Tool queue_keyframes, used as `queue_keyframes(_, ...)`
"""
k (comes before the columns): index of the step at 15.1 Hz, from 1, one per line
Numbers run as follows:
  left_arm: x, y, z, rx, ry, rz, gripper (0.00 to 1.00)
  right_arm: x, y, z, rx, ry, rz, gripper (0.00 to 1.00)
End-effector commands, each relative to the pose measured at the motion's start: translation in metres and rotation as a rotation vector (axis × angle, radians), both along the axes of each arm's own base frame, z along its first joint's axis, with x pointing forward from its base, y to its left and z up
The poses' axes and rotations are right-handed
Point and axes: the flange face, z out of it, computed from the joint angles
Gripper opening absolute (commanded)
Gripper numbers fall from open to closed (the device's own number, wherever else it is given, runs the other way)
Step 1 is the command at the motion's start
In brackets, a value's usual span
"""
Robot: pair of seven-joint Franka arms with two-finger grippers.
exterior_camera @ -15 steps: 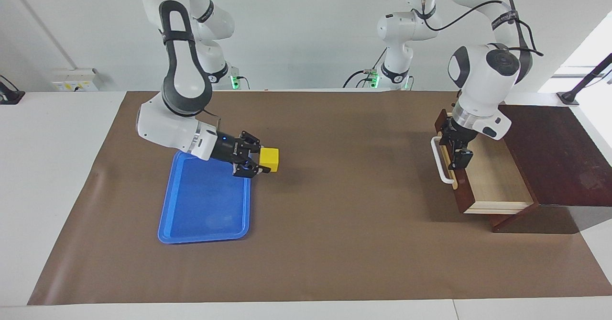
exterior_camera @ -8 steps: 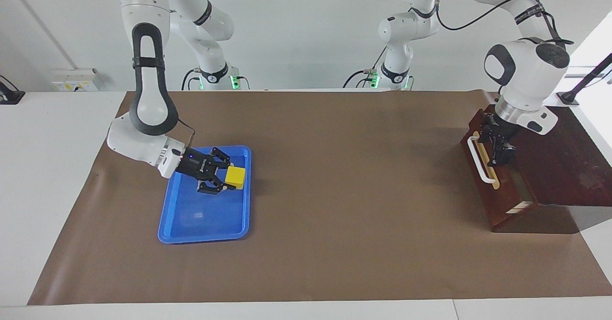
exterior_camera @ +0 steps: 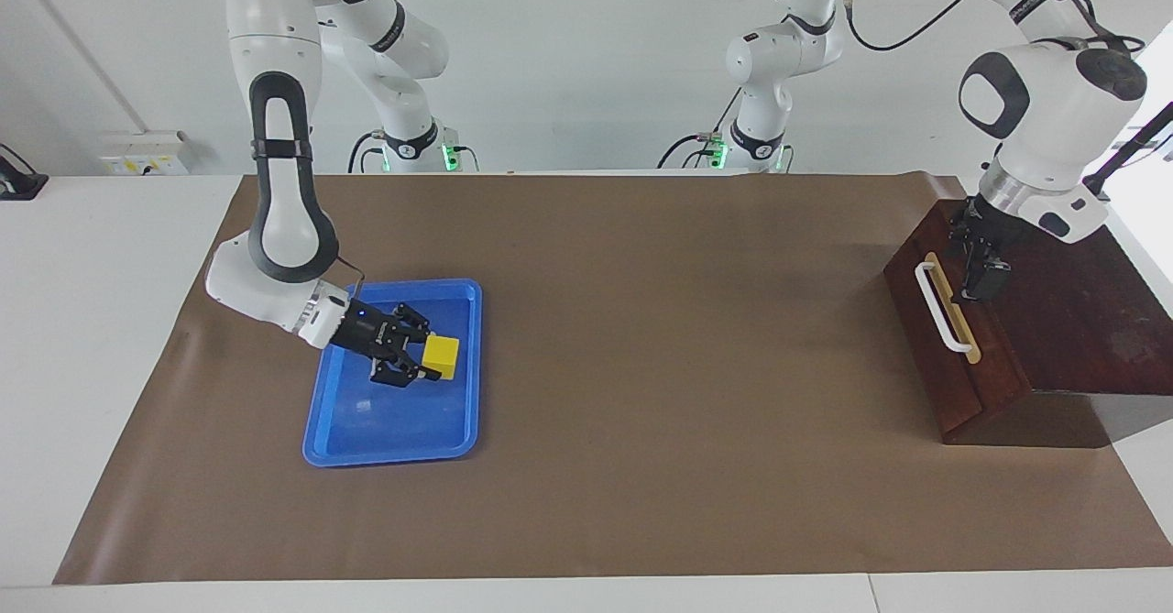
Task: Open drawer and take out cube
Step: 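Lower the cube into the blue tray and open the right gripper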
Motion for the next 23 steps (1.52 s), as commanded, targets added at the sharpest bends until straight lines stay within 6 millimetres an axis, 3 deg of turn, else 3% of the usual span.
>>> queue_keyframes(1,-0.001,-0.049,0.043,0.014,0.065,-0.265,1.00,0.014,-0.012,-0.012,0.022,-0.027,0.066,0.00)
queue_keyframes(3,-0.007,-0.079,0.058,0.006,0.093,-0.440,1.00,0.020,-0.014,-0.015,0.023,-0.030,0.068,0.00)
queue_keyframes(5,-0.016,-0.103,0.064,0.010,0.113,-0.613,1.00,0.030,-0.022,-0.036,0.036,-0.012,0.084,0.00)
queue_keyframes(7,-0.018,-0.104,0.060,-0.002,0.152,-0.752,1.00,0.035,-0.025,-0.042,0.044,-0.009,0.084,0.00)
queue_keyframes(10,-0.025,-0.128,0.080,-0.007,0.195,-1.029,1.00,0.036,-0.025,-0.042,0.050,-0.009,0.081,0.00)
queue_keyframes(13,-0.029,-0.134,0.081,-0.020,0.200,-1.098,1.00,0.035,-0.024,-0.043,0.048,-0.009,0.079,0.00)
queue_keyframes(14,-0.033,-0.142,0.079,-0.018,0.205,-1.112,1.00,0.034,-0.025,-0.043,0.043,-0.020,0.084,0.13)
queue_keyframes(15,-0.034,-0.144,0.075,-0.019,0.210,-1.120,1.00,0.034,-0.025,-0.044,0.043,-0.021,0.086,0.59)
queue_keyframes(16,-0.034,-0.144,0.074,-0.020,0.213,-1.124,1.00,0.034,-0.024,-0.044,0.045,-0.021,0.089,0.90)
queue_keyframes(18,-0.037,-0.145,0.073,-0.025,0.229,-1.127,1.00,0.033,-0.024,-0.045,0.044,-0.021,0.091,1.00)
queue_keyframes(20,-0.057,-0.152,0.070,-0.025,0.275,-1.140,1.00,0.033,-0.022,-0.044,0.040,-0.020,0.093,1.00)
queue_keyframes(21,-0.065,-0.167,0.067,-0.015,0.277,-1.169,1.00,0.033,-0.020,-0.043,0.037,-0.020,0.095,1.00)
queue_keyframes(23,-0.054,-0.160,0.071,-0.011,0.236,-1.160,1.00,0.034,-0.018,-0.035,0.034,-0.010,0.086,1.00)
